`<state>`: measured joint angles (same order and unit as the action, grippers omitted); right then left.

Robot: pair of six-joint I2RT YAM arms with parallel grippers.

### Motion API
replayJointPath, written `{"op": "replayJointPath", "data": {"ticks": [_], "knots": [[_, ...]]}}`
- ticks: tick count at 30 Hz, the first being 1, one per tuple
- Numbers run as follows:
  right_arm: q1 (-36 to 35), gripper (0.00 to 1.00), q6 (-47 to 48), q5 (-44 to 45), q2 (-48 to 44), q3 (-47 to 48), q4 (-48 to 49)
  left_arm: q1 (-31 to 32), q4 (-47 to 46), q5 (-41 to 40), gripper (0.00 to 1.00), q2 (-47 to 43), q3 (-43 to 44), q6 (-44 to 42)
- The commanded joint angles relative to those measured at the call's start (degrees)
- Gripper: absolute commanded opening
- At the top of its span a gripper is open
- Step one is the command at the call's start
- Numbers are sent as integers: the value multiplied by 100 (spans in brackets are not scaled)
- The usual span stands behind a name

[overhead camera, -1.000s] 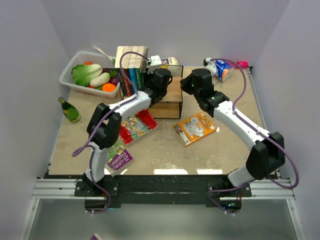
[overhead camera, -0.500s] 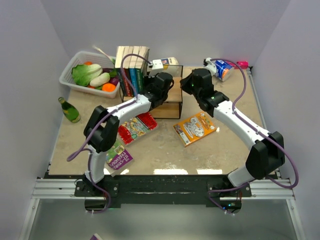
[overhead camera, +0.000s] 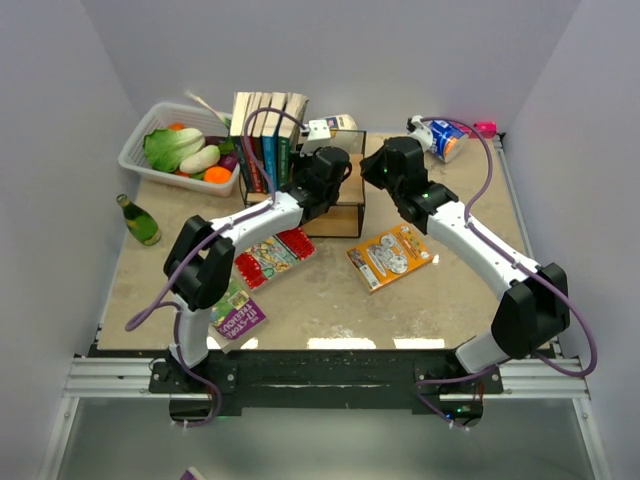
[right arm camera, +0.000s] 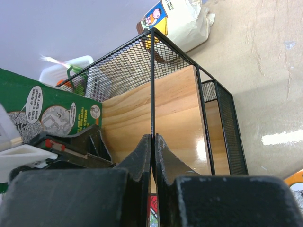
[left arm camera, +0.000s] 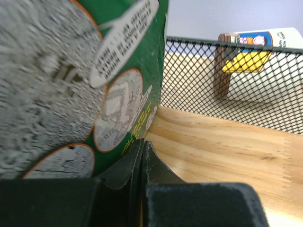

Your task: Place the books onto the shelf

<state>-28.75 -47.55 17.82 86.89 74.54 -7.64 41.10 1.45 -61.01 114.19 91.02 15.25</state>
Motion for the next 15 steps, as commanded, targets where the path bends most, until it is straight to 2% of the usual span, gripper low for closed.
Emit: {"op": "replayJointPath", "data": {"ticks": [1,4,11,15], "knots": [[54,3,-18,90,-58,95,8,3,-558,-350,6,-319,99,-223],[54,3,0,116,-85,95,-10,-6,-646,-324,7,-292,380,-338],[63,4,18,134,-94,104,-62,-32,-1252,-429,8,-275,741,-1189],[63,4,18,125,-94,104,-71,-146,-1358,-473,9,-388,715,-1235]]}}
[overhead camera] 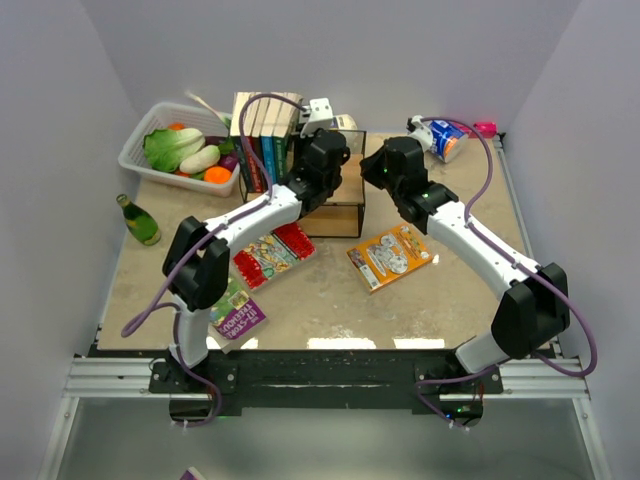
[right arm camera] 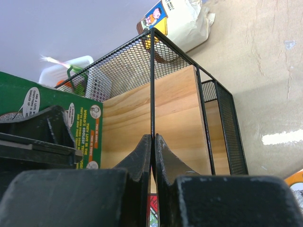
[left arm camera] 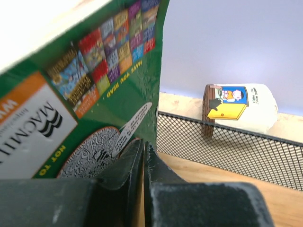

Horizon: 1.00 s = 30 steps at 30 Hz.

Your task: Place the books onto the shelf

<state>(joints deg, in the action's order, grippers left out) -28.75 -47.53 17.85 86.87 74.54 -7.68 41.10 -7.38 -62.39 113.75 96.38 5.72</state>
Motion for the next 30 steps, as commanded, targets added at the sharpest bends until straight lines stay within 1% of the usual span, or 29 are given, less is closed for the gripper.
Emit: {"op": "replayJointPath", "data": {"ticks": [1,5,12,13,30], "knots": [[63,4,15,131,-100,96,-67,-155,-475,-326,9,-363,162,-282],[54,4,15,105,-74,87,-58,-216,-624,-397,9,-380,118,-492],[54,4,15,114,-91,78,-58,-287,-765,-414,10,-468,100,-545],[63,4,15,114,-100,69,-49,-278,-783,-423,10,-468,92,-711],[54,4,15,114,-118,43,-58,-357,-844,-493,12,-635,-137,-730]]}}
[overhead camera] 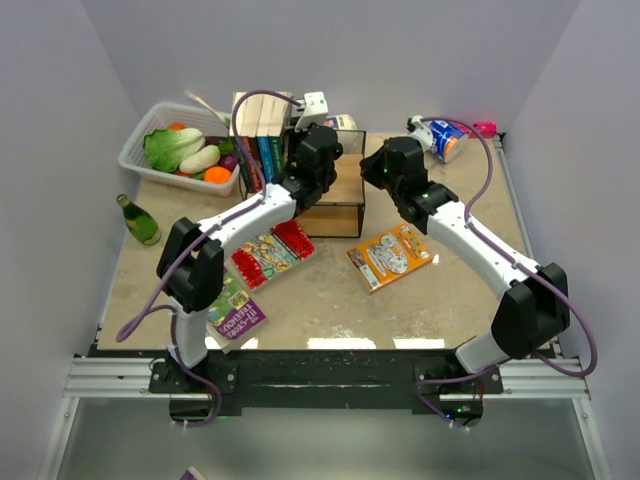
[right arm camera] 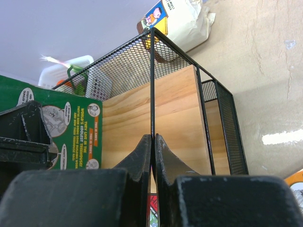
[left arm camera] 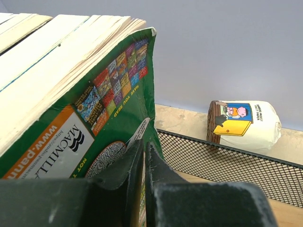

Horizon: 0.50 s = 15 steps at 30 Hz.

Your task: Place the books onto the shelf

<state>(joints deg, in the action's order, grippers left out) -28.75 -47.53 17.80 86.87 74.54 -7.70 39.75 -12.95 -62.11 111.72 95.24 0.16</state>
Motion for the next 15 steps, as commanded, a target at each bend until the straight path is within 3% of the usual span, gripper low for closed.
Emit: {"op": "replayJointPath", "data": {"ticks": [1,15], "knots": [[54,4,15,109,-109,43,-56,-222,-287,-530,12,-441,-23,-175],[54,6,42,66,-153,78,-56,-81,-357,-495,15,-774,-155,-306]]}}
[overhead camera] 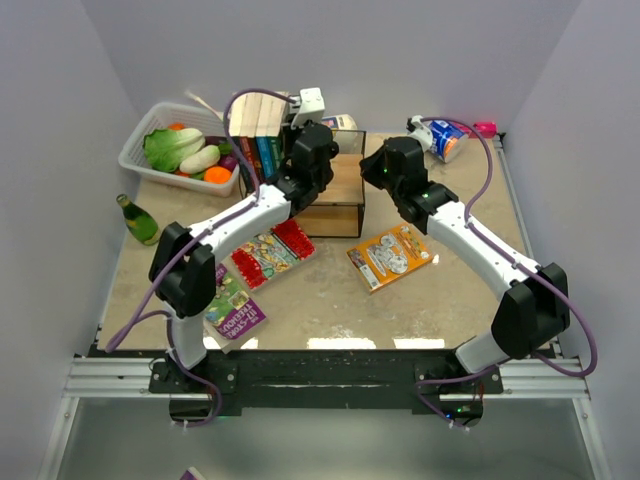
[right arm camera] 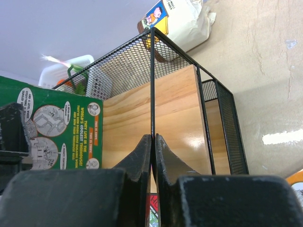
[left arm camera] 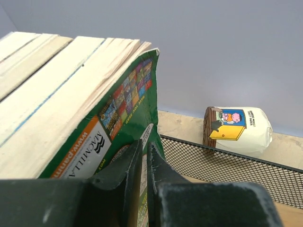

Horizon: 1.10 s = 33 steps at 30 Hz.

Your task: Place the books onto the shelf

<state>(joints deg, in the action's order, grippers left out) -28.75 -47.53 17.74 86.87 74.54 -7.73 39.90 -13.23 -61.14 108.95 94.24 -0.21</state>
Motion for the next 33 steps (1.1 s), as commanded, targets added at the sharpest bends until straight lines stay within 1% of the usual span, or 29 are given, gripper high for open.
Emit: {"op": "replayJointPath", "data": {"ticks": [1,2,5,6,9,10,12,13,15,16,23,33], "knots": [[54,7,42,37,-153,78,-54,-62,-355,-592,15,-515,-72,-295],[54,9,51,28,-153,87,-54,-44,-390,-592,15,-523,-72,-313],[54,19,86,-7,-197,87,-45,35,-504,-627,15,-532,-107,-445],[54,25,86,-7,-206,95,-36,53,-531,-635,15,-541,-107,-480],[54,34,103,10,-258,113,-62,106,-636,-662,16,-541,-107,-585],[63,39,103,19,-267,130,-71,132,-663,-671,16,-550,-116,-629],[54,44,112,19,-285,157,-106,149,-715,-679,16,-559,-116,-699],[63,48,112,37,-302,166,-115,167,-742,-679,16,-559,-107,-726],[63,52,130,63,-337,218,-167,193,-812,-706,16,-567,-107,-805],[54,55,138,72,-346,245,-185,202,-830,-706,16,-585,-107,-832],[63,65,156,28,-513,412,-317,299,-909,-759,17,-629,-107,-937],[63,69,147,-95,-821,333,-431,518,-1146,-925,17,-690,-239,-1157]]}}
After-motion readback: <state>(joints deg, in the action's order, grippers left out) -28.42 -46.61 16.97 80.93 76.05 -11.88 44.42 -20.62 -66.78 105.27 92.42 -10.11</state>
